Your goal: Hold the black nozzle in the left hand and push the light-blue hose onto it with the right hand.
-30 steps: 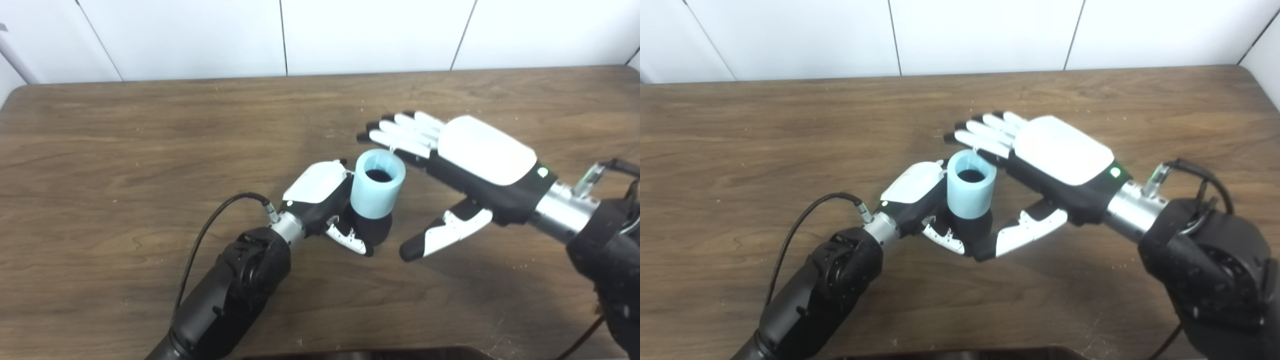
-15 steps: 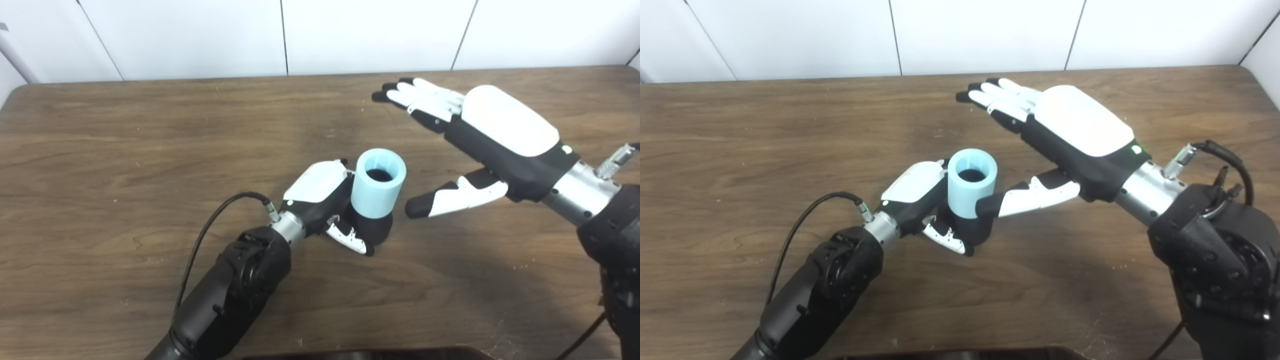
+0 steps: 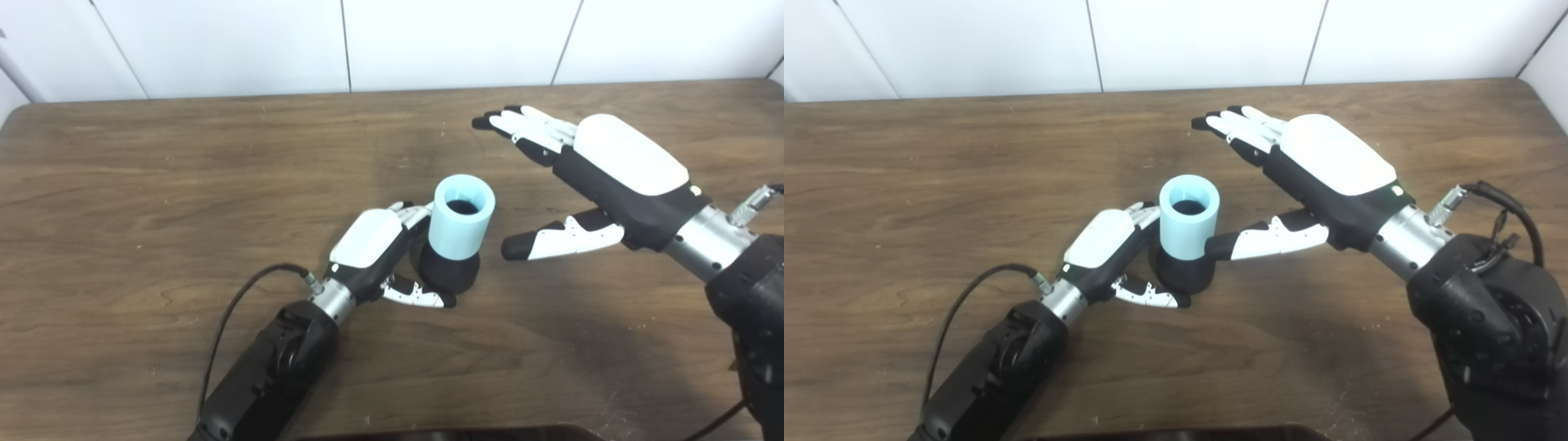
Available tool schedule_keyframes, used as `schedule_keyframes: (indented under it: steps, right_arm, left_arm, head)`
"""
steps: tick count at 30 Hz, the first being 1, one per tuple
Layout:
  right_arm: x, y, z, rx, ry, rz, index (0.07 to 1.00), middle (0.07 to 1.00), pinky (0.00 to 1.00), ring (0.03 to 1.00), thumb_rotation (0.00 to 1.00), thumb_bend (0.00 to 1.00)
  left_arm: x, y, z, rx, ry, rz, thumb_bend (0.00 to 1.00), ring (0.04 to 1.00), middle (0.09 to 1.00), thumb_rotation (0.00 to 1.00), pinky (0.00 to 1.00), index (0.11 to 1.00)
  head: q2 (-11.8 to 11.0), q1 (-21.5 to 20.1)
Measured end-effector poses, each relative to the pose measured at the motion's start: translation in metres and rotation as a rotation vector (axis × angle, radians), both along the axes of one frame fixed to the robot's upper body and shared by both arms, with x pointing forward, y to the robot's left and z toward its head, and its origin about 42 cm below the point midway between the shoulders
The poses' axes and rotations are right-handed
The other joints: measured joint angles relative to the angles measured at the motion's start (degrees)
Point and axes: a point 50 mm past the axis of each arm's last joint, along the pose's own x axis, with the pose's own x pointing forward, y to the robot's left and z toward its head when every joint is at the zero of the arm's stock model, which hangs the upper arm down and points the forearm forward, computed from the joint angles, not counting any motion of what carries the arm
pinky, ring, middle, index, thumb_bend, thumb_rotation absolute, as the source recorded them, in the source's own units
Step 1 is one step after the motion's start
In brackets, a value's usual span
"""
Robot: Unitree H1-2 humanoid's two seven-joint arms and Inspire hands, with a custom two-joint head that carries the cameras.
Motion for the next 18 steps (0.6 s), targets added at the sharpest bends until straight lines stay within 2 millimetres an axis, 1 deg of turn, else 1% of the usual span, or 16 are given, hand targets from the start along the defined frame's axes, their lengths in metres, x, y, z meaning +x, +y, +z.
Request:
schedule_keyframes:
  steps: [4,7,12,13,14,18]
  right_arm:
    - [0.0,-0.003,0.0,-0.004,0.006,-0.011,0.95,0.959,0.93,0.979,0.98,0.58]
    - [0.0,-0.004,-0.001,-0.003,0.013,-0.015,0.951,0.959,0.92,0.978,0.98,0.58]
    - [0.002,-0.005,-0.006,-0.001,0.037,-0.025,0.951,0.958,0.92,0.977,0.99,0.58]
    - [0.003,-0.007,-0.008,0.0,0.047,-0.031,0.951,0.958,0.92,0.977,0.99,0.58]
    - [0.004,-0.008,-0.01,0.003,0.055,-0.036,0.951,0.958,0.92,0.977,0.99,0.58]
    - [0.005,-0.012,-0.015,0.021,0.066,-0.055,0.951,0.96,0.92,0.977,1.0,0.56]
  left_arm:
    - [0.002,0.002,0.001,-0.033,0.013,0.02,0.98,0.962,0.972,0.26,1.0,1.0]
    - [0.002,0.005,0.001,-0.041,0.024,0.032,1.0,0.964,0.975,0.28,1.0,1.0]
    - [0.003,0.011,0.001,-0.049,0.029,0.055,1.0,0.956,0.962,0.32,1.0,1.0]
    - [0.003,0.014,0.002,-0.054,0.029,0.065,1.0,0.955,0.956,0.34,1.0,1.0]
    - [0.003,0.017,0.002,-0.062,0.031,0.076,0.97,0.954,0.949,0.41,1.0,1.0]
    - [0.006,0.032,0.004,-0.113,0.046,0.116,0.89,0.95,0.936,0.62,1.0,1.0]
  head:
    - [-0.09,0.18]
    - [-0.09,0.18]
    - [-0.17,0.18]
    - [-0.26,0.18]
    - [-0.26,0.26]
    - [-0.44,0.35]
